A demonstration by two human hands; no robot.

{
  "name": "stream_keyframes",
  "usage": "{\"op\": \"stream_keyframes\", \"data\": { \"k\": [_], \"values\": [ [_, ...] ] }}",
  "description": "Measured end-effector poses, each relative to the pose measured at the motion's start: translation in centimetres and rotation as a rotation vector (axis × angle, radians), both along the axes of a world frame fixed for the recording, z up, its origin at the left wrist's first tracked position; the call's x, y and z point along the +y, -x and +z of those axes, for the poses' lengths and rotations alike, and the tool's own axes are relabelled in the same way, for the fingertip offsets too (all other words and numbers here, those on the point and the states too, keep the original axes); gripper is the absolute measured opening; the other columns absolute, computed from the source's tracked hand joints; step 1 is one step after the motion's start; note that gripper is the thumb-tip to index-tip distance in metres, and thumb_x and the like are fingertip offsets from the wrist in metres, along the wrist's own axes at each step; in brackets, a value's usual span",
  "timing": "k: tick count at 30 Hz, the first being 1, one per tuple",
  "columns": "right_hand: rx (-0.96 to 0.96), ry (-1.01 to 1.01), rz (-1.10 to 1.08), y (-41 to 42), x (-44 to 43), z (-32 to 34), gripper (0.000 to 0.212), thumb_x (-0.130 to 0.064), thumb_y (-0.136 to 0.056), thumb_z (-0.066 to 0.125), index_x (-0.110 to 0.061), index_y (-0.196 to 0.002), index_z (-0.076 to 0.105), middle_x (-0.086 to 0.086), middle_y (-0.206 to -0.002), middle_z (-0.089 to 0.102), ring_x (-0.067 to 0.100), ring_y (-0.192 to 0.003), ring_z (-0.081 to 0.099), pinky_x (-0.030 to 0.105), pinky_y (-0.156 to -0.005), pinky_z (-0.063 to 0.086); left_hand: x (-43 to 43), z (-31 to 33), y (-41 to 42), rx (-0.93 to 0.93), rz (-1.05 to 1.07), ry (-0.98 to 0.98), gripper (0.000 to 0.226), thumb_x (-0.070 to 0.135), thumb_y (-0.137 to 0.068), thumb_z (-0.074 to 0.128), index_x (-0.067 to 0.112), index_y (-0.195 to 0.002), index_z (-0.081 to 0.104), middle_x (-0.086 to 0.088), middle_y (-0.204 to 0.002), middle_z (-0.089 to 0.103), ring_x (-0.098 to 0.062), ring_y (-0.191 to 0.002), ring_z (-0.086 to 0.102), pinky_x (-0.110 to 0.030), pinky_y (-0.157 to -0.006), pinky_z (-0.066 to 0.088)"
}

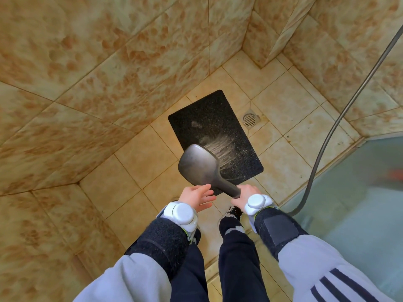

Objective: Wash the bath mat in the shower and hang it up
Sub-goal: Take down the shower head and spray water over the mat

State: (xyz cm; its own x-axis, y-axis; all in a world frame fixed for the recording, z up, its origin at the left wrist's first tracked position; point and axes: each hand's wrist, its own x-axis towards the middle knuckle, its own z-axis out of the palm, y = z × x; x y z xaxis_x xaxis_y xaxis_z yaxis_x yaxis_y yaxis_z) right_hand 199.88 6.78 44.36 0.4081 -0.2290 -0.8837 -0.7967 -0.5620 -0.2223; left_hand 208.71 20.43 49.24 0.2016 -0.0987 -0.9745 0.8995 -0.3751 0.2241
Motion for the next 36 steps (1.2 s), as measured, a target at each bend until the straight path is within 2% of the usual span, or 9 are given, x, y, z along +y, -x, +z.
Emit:
{"op": "stream_keyframes", "data": {
  "k": [2, 5, 10, 13, 16, 21, 26, 31, 36],
  "values": [
    [0.023, -0.008, 0.014, 0.7, -0.8, -0.6, 0.004, -0.019, -0.083, 0.057, -0.018, -0.083, 0.053, 0.005, -0.083, 0.057, 0.024, -0.077, 0.049, 0.024, -0.067, 0.038, 0.2, -0.4, -0.3, -0.035, -0.01, -0.05, 0.034, 0.014, -0.094, 0.055, 0.0, -0.123, 0.048, -0.021, -0.129, 0.055, -0.03, -0.101, 0.062, -0.037, -0.085, 0.051],
    [0.04, -0.027, 0.021, 1.6, -1.5, -0.9, 0.005, -0.016, -0.082, 0.058, -0.018, -0.081, 0.053, 0.006, -0.081, 0.057, 0.025, -0.074, 0.048, 0.024, -0.068, 0.038, 0.5, -0.9, -0.8, -0.076, -0.004, -0.128, 0.049, 0.012, -0.091, 0.058, 0.007, -0.136, 0.04, -0.016, -0.136, 0.047, -0.032, -0.117, 0.056, -0.043, -0.091, 0.052],
    [0.077, -0.072, 0.071, 2.3, -1.9, -1.8, 0.01, -0.018, -0.081, 0.06, -0.013, -0.091, 0.059, 0.005, -0.084, 0.058, 0.024, -0.077, 0.051, 0.024, -0.07, 0.04, 1.3, -2.1, -1.3, -0.242, -0.231, -0.222, 0.06, 0.015, -0.093, 0.055, 0.013, -0.146, 0.028, -0.009, -0.15, 0.034, -0.031, -0.13, 0.044, -0.04, -0.09, 0.05],
    [0.085, -0.089, 0.127, 2.2, -1.4, -2.2, 0.022, -0.018, -0.08, 0.058, -0.015, -0.102, 0.063, 0.002, -0.085, 0.06, 0.024, -0.077, 0.053, 0.024, -0.07, 0.041, 2.3, -2.8, -1.6, -0.34, -0.342, -0.294, 0.058, 0.017, -0.093, 0.053, 0.013, -0.146, 0.03, -0.008, -0.15, 0.037, -0.029, -0.132, 0.043, -0.041, -0.104, 0.042],
    [0.097, -0.092, 0.181, 1.8, -0.6, -2.7, 0.011, -0.021, -0.078, 0.057, -0.02, -0.089, 0.06, 0.002, -0.086, 0.061, 0.024, -0.077, 0.054, 0.026, -0.072, 0.045, 3.6, -3.2, -1.9, -0.402, -0.378, -0.386, 0.057, 0.018, -0.093, 0.052, 0.017, -0.146, 0.031, -0.005, -0.15, 0.037, -0.027, -0.133, 0.042, -0.035, -0.107, 0.036],
    [0.135, -0.147, 0.276, 1.1, 0.2, -3.2, 0.009, -0.022, -0.08, 0.058, -0.022, -0.077, 0.049, 0.003, -0.087, 0.058, 0.023, -0.079, 0.055, 0.031, -0.079, 0.049, 4.9, -3.7, -2.1, -0.344, -0.418, -0.421, 0.045, 0.015, -0.094, 0.049, 0.01, -0.139, 0.042, -0.009, -0.141, 0.049, -0.028, -0.126, 0.049, -0.032, -0.102, 0.039],
    [0.154, -0.166, 0.331, 1.5, 0.2, -3.9, 0.009, -0.023, -0.081, 0.057, -0.02, -0.087, 0.05, 0.003, -0.088, 0.056, 0.024, -0.08, 0.053, 0.032, -0.078, 0.047, 5.4, -4.8, -1.6, -0.279, -0.436, -0.448, 0.042, 0.015, -0.094, 0.049, 0.007, -0.135, 0.046, -0.011, -0.134, 0.054, -0.03, -0.121, 0.052, -0.031, -0.098, 0.04],
    [0.14, -0.126, 0.283, 2.2, -0.8, -3.9, 0.009, -0.025, -0.083, 0.057, -0.021, -0.091, 0.055, 0.003, -0.091, 0.06, 0.026, -0.086, 0.06, 0.03, -0.076, 0.047, 4.0, -5.7, -0.3, -0.255, -0.481, -0.428, 0.05, 0.014, -0.092, 0.05, 0.011, -0.14, 0.04, -0.01, -0.137, 0.053, -0.031, -0.121, 0.052, -0.034, -0.099, 0.042],
    [0.15, -0.032, 0.225, 3.7, -2.9, -3.7, 0.032, -0.031, -0.086, 0.059, -0.016, -0.113, 0.063, 0.007, -0.103, 0.068, 0.024, -0.08, 0.054, 0.025, -0.071, 0.043, 1.6, -6.4, 0.9, -0.267, -0.518, -0.374, 0.052, 0.014, -0.092, 0.048, 0.013, -0.143, 0.037, -0.01, -0.139, 0.05, -0.031, -0.123, 0.05, -0.031, -0.096, 0.04]
  ]
}}
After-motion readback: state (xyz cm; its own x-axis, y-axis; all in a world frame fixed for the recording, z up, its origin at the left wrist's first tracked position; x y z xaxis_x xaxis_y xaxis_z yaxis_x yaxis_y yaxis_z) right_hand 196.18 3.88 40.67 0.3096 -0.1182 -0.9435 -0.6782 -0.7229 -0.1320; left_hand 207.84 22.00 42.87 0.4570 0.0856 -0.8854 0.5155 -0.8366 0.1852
